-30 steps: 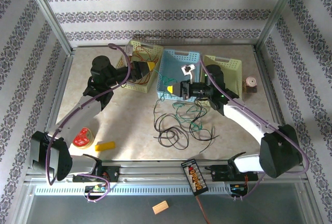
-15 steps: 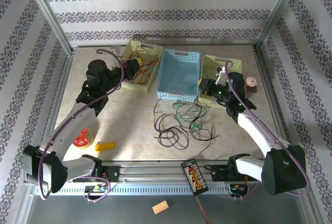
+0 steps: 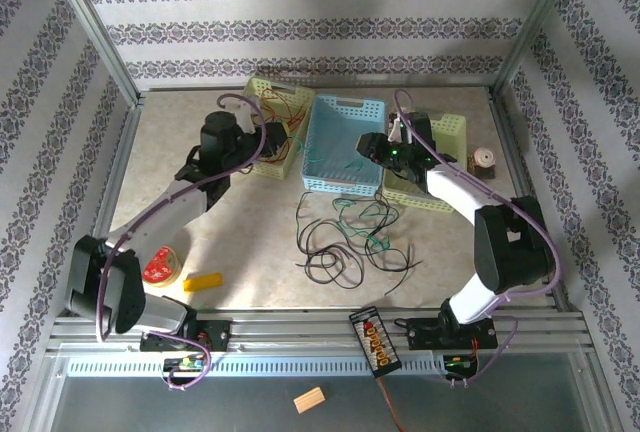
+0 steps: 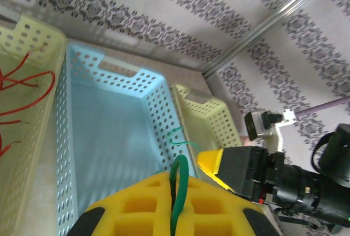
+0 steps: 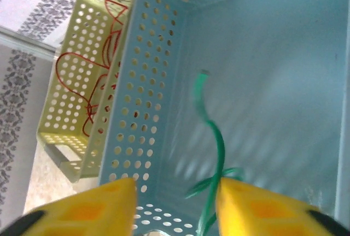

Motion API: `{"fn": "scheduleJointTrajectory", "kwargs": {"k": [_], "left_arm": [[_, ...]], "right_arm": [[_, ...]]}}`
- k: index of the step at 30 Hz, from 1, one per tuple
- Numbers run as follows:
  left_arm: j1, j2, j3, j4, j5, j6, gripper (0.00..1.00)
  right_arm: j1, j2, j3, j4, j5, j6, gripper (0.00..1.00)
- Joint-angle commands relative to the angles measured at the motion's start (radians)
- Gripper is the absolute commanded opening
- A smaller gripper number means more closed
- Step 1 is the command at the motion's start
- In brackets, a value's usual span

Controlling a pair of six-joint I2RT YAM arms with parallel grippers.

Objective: Untangle the cables

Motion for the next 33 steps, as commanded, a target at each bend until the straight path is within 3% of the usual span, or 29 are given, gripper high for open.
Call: {"fn": "scheduleJointTrajectory", "kwargs": {"k": [1, 8, 13, 15, 16, 18, 19, 21, 26, 33], "left_arm": [[-0.037, 0.063, 0.071, -0.017, -0.048, 0.036, 0.00], [-0.079, 0.261, 0.238, -0.086, -0.089, 0.064, 0.00], [-0.083, 0.445, 0.407, -0.146, -0.056, 0.042, 0.00], [-0.088, 0.519, 0.486, -0.190, -0.042, 0.043, 0.22], [-0.092, 0.552, 0.527, -0.210, -0.034, 0.050, 0.43], [-0.099, 0.595, 0.592, -0.238, -0.021, 0.070, 0.71], [-0.103, 0.610, 0.625, -0.255, -0.026, 0.080, 0.82], [-0.112, 0.623, 0.678, -0.282, -0.043, 0.108, 0.96], [-0.138, 0.556, 0.703, -0.343, -0.128, 0.233, 0.99], [-0.221, 0.424, 0.545, -0.521, 0.009, 0.506, 1.00]], "right_arm": [[0.014, -0.023, 0.041, -0.009, 0.042, 0.012, 0.54], [0.014, -0.155, -0.048, -0.014, 0.072, -0.009, 0.58], [0.015, -0.255, -0.131, -0.025, 0.092, -0.013, 0.59], [0.015, -0.289, -0.152, -0.041, 0.101, -0.016, 0.60], [0.018, -0.304, -0.165, -0.048, 0.104, -0.020, 0.60], [0.023, -0.328, -0.179, -0.073, 0.114, -0.031, 0.60], [0.026, -0.337, -0.185, -0.090, 0.116, -0.043, 0.61], [0.034, -0.355, -0.193, -0.140, 0.121, -0.068, 0.61], [0.083, -0.426, -0.238, -0.299, 0.156, -0.166, 0.61], [0.101, -0.546, -0.374, -0.485, 0.186, -0.185, 0.60]]}}
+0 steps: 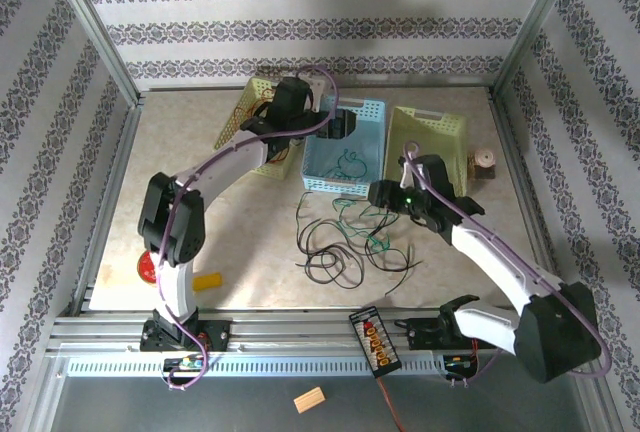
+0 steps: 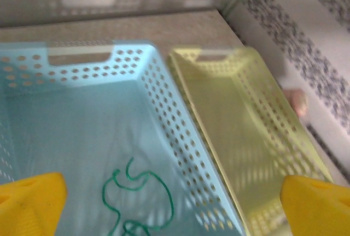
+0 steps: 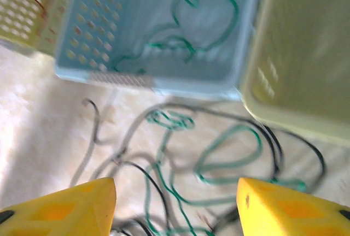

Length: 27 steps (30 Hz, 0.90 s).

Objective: Untangle the cables

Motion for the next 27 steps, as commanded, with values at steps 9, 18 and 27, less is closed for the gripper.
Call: {"fn": "scheduleJointTrajectory", "kwargs": {"k": [9, 18, 27], "left_arm": [[-0.264, -0.019, -0.166, -0.433, 0.098, 0.456, 0.94], [-0.299, 0.067, -0.163, -0.418, 0.033, 0.480, 0.82], [-0.299, 0.097, -0.148, -0.383, 0.025, 0.488, 0.78]], "right_arm": [[0.017, 0.029, -0.133, -0.193, 0.022, 0.010, 0.54], [0.030, 0.158, -0.099, -0.112, 0.010, -0.017, 0.29], [0.030, 0.008, -0.100, -0.111, 0.055, -0.032, 0.06]]}}
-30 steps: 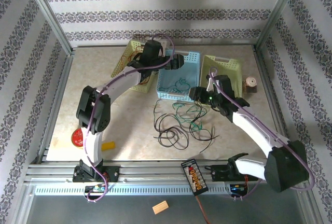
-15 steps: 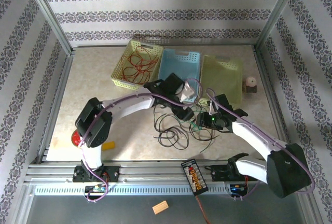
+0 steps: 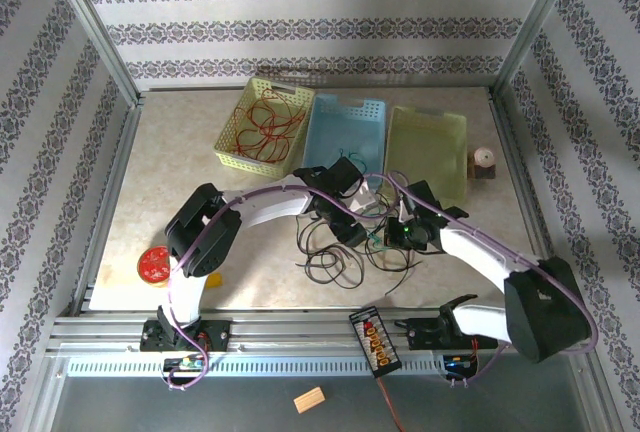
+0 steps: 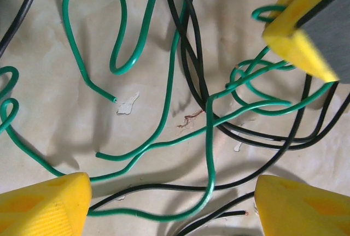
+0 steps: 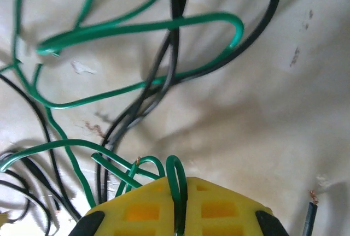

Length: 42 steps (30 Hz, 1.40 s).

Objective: Untangle the cables

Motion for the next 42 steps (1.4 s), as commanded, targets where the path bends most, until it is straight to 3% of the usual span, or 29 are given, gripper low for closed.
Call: {"fn": "scheduleJointTrajectory", "kwargs": {"k": [1, 4, 11, 17, 20, 22, 26, 31, 36, 39, 42], "left_arm": [[0.004, -0.009, 0.019, 0.007, -0.008, 0.032, 0.78], [0.008, -0.032, 0.014, 0.037, 0.010, 0.034, 0.78], [0.045, -0.126, -0.044, 0.182, 0.146, -0.028, 0.78], [0.063, -0.128, -0.051, 0.223, 0.216, -0.061, 0.53], [0.071, -0.123, -0.061, 0.232, 0.214, -0.069, 0.51], [0.076, -0.128, -0.072, 0.248, 0.221, -0.078, 0.42], [0.089, -0.136, -0.079, 0.281, 0.254, -0.111, 0.01], [0.106, -0.163, -0.089, 0.305, 0.293, -0.148, 0.00], [0.171, -0.230, -0.167, 0.391, 0.367, -0.229, 0.00], [0.228, -0.275, -0.237, 0.496, 0.443, -0.320, 0.00], [0.247, -0.298, -0.254, 0.481, 0.462, -0.313, 0.00]], "right_arm": [[0.008, -0.119, 0.019, 0.012, 0.046, -0.027, 0.05], [-0.006, -0.200, 0.015, 0.008, 0.065, -0.038, 0.05], [-0.046, -0.292, 0.003, 0.026, -0.021, -0.063, 0.06], [-0.068, -0.327, -0.004, 0.078, -0.115, -0.039, 0.06], [-0.083, -0.364, -0.013, 0.115, -0.172, -0.027, 0.06], [-0.091, -0.384, -0.020, 0.124, -0.198, -0.021, 0.06], [-0.109, -0.380, -0.034, 0.117, -0.221, -0.016, 0.06], [-0.114, -0.361, -0.041, 0.125, -0.173, 0.006, 0.08], [-0.154, -0.359, -0.033, 0.061, -0.048, 0.000, 0.08], [-0.189, -0.369, -0.048, 0.044, -0.003, 0.025, 0.14], [-0.199, -0.367, -0.054, 0.047, -0.014, 0.039, 0.25]]}}
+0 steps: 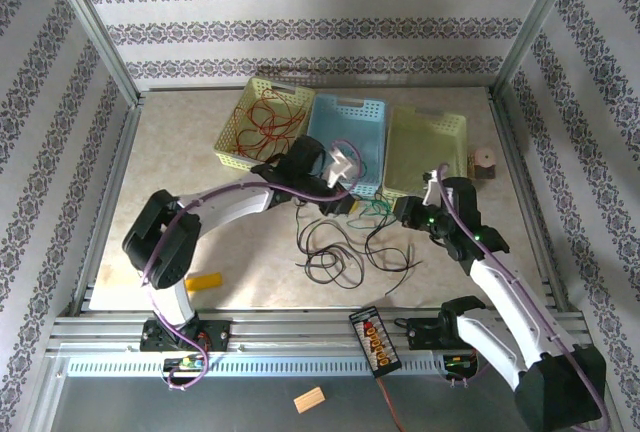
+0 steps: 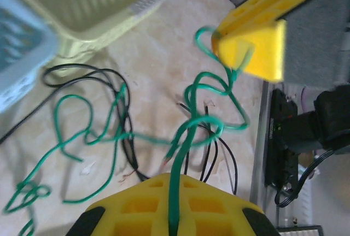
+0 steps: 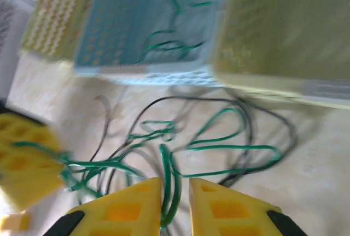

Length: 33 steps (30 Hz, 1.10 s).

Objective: Untangle the cables

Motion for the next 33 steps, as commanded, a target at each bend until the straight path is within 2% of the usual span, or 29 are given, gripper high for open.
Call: {"fn": "scheduleJointTrajectory", "kwargs": {"k": [1, 2, 5, 10, 13, 20, 33], "left_arm": [[0.062, -0.060, -0.010, 0.044, 0.042, -0.041, 0.00], [0.063, -0.063, -0.010, 0.031, 0.042, -0.032, 0.00], [0.062, -0.065, -0.013, 0.015, 0.045, -0.025, 0.00], [0.063, -0.062, -0.020, 0.054, 0.065, -0.058, 0.00], [0.064, -0.057, -0.016, 0.084, 0.104, -0.089, 0.00], [0.064, -0.093, -0.014, 0.106, 0.233, -0.150, 0.00], [0.064, -0.163, 0.004, 0.076, 0.336, -0.192, 0.00]], "right_arm": [[-0.026, 0.002, -0.019, -0.081, 0.112, 0.025, 0.28], [-0.026, 0.003, -0.019, -0.090, 0.128, 0.033, 0.34], [-0.031, 0.005, -0.025, -0.058, 0.076, 0.028, 0.41], [-0.016, 0.013, -0.029, 0.064, -0.144, 0.016, 0.54], [0.026, 0.044, -0.010, 0.096, -0.194, -0.004, 0.61], [0.061, 0.181, 0.032, 0.230, -0.345, 0.010, 0.64], [0.163, 0.321, 0.140, 0.317, -0.427, -0.045, 0.66]]}}
